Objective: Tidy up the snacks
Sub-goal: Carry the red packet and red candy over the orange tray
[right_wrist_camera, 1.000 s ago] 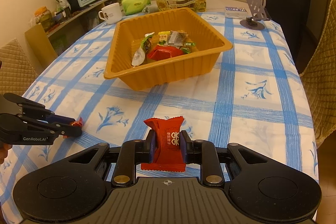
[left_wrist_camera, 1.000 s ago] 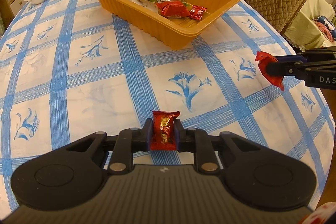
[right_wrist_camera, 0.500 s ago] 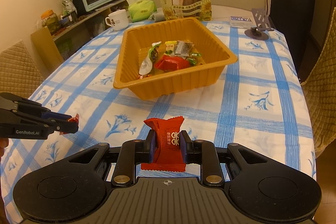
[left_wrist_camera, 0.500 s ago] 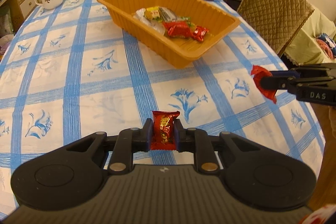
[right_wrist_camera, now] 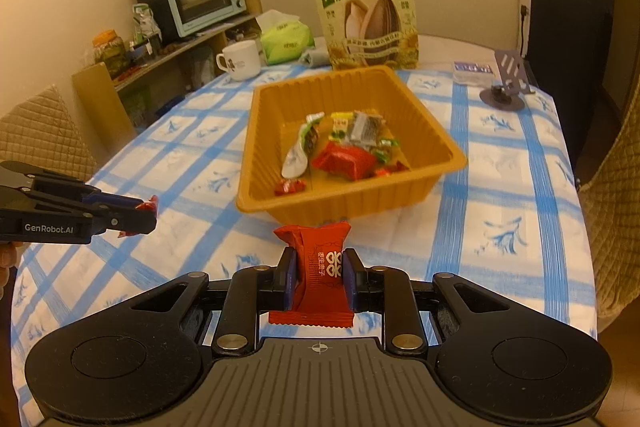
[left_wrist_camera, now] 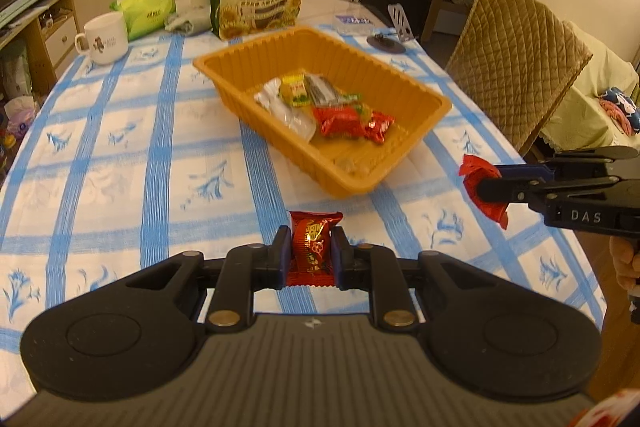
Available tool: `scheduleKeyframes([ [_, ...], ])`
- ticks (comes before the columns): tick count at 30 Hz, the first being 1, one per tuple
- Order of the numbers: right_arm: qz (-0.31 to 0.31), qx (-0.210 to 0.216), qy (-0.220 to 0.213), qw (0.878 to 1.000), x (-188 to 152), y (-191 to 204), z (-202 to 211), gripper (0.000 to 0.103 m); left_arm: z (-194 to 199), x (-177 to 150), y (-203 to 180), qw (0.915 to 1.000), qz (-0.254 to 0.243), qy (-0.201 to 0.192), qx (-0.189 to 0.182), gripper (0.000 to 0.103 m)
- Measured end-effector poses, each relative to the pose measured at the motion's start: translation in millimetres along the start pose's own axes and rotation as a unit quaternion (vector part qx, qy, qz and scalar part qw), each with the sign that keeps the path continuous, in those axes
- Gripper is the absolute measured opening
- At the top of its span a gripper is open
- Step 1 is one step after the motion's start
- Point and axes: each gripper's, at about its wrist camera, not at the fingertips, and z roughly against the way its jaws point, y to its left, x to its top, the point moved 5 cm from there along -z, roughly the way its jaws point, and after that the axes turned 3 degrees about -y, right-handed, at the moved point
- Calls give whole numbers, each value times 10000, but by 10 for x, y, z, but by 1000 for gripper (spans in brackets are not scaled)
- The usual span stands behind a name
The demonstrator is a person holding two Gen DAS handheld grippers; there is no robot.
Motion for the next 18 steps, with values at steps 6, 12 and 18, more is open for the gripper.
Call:
scheduleKeyframes([
  [6,8,54,-116,9999,238,-1,-115,25,-61,276,20,9998,-52,-189,-37,18],
  [12,-59,53,-210,9997,519,-45,-331,25,-222,611,61,9993,-143,-339,-42,18],
  [18,-201,28,-214,9996,771,-120,-609,25,-486,931,105,9991,-191,-371,-64,18],
])
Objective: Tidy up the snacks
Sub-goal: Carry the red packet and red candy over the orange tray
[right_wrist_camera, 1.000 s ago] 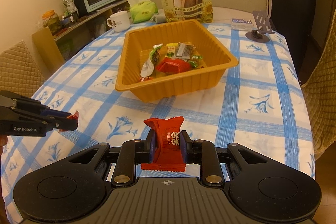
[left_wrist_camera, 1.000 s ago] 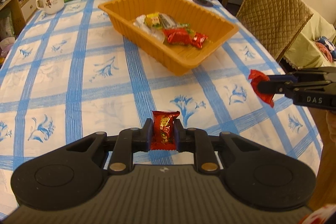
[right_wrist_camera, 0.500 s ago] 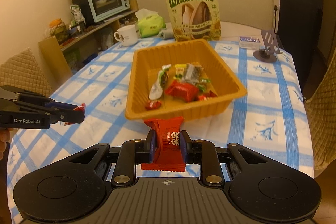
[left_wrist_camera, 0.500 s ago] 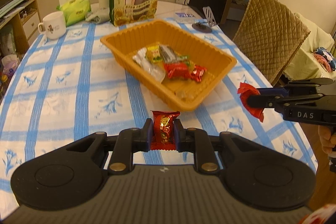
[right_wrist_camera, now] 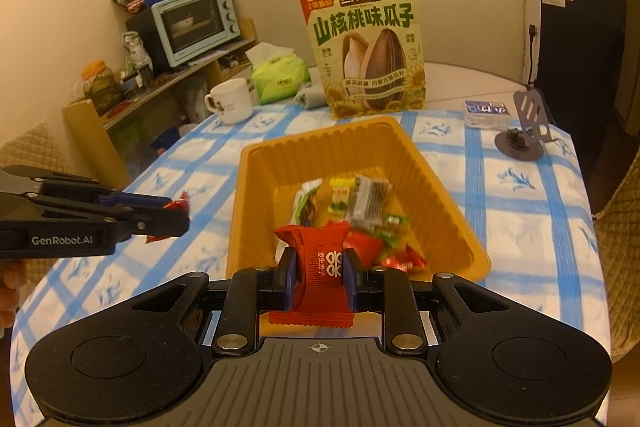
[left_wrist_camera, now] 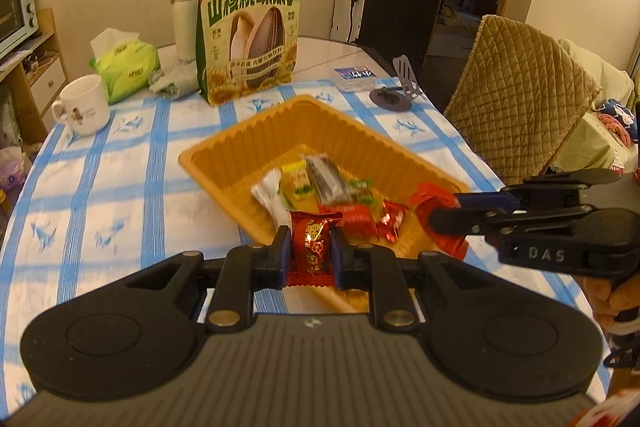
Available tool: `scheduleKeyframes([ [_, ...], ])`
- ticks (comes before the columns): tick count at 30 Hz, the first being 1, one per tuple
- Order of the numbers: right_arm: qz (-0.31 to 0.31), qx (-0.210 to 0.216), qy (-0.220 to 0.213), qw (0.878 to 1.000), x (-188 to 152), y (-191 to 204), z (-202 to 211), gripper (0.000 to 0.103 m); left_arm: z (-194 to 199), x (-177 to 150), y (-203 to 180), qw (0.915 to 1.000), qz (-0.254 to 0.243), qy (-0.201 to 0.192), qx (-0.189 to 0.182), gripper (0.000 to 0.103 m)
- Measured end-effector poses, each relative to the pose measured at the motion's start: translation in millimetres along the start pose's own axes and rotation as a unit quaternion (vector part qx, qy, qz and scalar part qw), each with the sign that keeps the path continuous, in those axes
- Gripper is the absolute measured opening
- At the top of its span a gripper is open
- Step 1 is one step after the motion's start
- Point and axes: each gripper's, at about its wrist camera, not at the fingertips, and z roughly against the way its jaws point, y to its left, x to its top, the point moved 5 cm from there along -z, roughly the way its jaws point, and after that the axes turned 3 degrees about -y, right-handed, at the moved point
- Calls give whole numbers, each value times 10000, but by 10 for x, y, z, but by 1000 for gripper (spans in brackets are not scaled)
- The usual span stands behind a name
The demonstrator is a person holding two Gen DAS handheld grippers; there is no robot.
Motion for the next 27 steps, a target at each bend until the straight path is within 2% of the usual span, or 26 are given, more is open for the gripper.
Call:
scheduleKeyframes([
  [14,-502,-135,80,9986,464,-311,-696,25,-761,469,250,9997,-77,211,111,18],
  [27,-941,-190,150,9953,604,-442,-1124,25,-1209,533,510,9988,1,418,258,18],
])
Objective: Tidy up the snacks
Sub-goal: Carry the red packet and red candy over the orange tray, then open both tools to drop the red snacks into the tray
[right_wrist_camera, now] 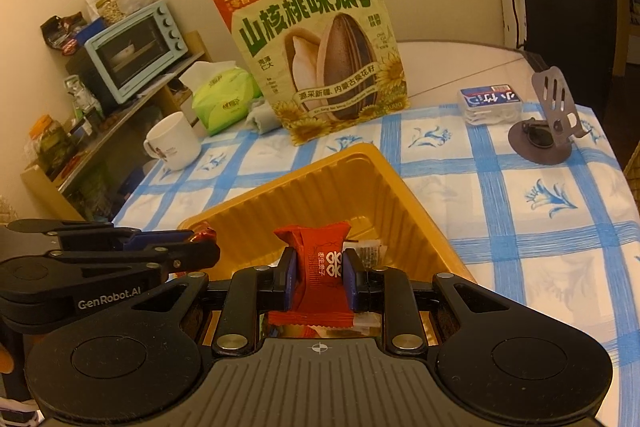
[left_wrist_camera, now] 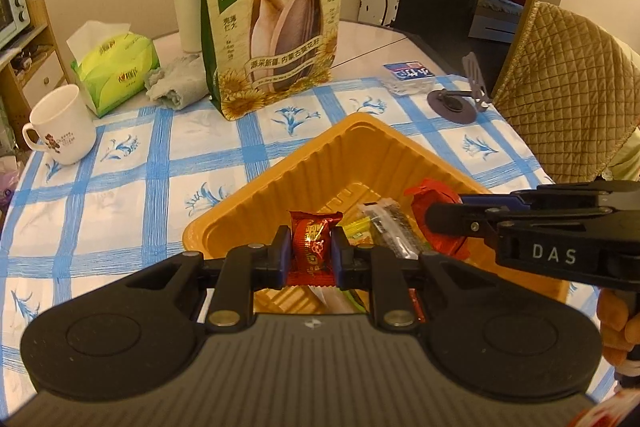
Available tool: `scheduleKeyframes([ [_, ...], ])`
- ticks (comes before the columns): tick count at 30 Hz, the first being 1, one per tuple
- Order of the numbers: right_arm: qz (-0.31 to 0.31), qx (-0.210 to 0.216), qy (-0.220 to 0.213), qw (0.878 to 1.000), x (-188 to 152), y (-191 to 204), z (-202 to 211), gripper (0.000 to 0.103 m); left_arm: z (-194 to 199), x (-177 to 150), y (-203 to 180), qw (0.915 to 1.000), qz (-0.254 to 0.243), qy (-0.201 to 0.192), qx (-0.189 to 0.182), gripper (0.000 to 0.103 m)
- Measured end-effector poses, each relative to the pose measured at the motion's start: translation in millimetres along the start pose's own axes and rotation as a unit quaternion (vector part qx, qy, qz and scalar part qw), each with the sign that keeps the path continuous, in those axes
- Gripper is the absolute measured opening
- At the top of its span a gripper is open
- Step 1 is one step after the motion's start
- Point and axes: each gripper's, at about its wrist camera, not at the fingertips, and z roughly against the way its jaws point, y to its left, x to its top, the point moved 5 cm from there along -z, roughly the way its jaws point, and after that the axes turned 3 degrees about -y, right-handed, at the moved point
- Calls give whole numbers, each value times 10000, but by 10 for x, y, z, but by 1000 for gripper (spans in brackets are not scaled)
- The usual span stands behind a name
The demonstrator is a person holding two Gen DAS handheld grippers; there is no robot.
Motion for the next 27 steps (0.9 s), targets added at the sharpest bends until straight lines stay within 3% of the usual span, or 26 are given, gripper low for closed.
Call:
scheduleKeyframes([
  [27,-157,-26,105,9998,10,-50,-183,25,-166,-21,161,9998,157,92,7,19],
])
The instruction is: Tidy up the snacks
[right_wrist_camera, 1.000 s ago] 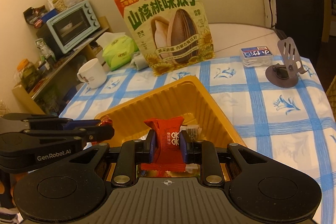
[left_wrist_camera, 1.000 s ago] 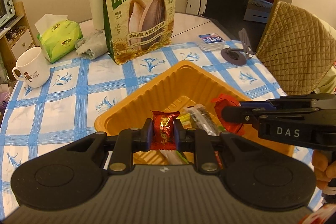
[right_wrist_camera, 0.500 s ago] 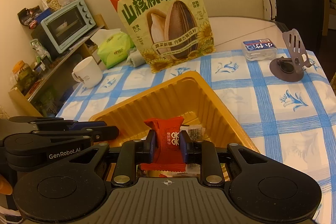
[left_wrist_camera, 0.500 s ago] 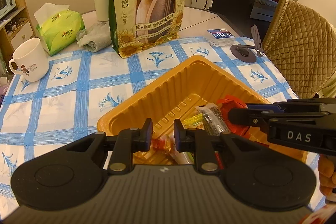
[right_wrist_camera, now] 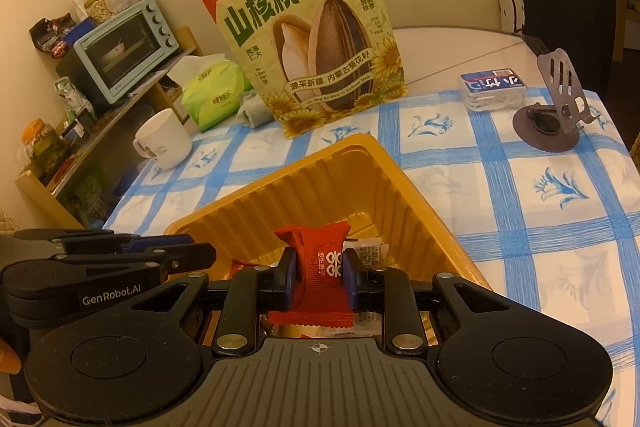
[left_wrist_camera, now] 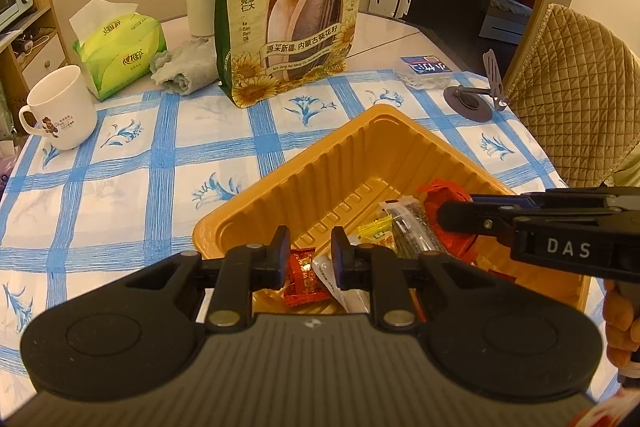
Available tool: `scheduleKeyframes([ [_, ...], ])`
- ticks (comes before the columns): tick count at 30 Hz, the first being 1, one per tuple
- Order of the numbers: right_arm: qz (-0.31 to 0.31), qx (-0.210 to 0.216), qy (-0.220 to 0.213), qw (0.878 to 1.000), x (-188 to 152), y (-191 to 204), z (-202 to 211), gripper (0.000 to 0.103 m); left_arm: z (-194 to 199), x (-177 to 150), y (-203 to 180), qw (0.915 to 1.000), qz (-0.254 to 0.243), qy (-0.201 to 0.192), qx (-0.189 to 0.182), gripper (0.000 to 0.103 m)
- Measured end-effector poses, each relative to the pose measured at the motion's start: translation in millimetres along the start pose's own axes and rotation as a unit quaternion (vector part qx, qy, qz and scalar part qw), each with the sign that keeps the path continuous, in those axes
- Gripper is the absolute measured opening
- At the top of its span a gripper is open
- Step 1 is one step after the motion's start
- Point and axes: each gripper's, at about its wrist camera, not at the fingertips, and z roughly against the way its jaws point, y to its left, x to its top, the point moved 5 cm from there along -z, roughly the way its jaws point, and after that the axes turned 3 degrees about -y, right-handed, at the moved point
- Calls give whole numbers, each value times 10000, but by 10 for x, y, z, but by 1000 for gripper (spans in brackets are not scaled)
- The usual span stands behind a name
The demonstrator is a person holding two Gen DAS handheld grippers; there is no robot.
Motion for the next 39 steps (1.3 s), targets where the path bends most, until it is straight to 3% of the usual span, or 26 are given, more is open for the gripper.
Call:
scheduleKeyframes([
  [13,-331,25,-96,9994,191,-28,-219,25,-10,11,18,9999,101,-11,-17,24],
  [17,-553,94,-140,9983,230,-52,-238,28,17,-10,40,9999,155,-15,-7,30],
  [19,-620,38,-170,9979,222,-75,-214,50,41,-27,55,9998,191,-20,-2,33],
  [20,-625,19,-214,9978,214,-79,-189,54,55,-36,61,9998,208,-16,-7,33],
  [26,-695,79,-189,9974,86,-107,13,60,215,-97,51,9995,320,-64,-37,49],
  [33,-669,13,-450,9967,-36,-138,490,85,552,-169,-75,9988,432,-180,-124,68],
  [39,-538,3,-699,9961,-126,-117,982,93,976,-244,-227,9981,512,-334,-79,72],
])
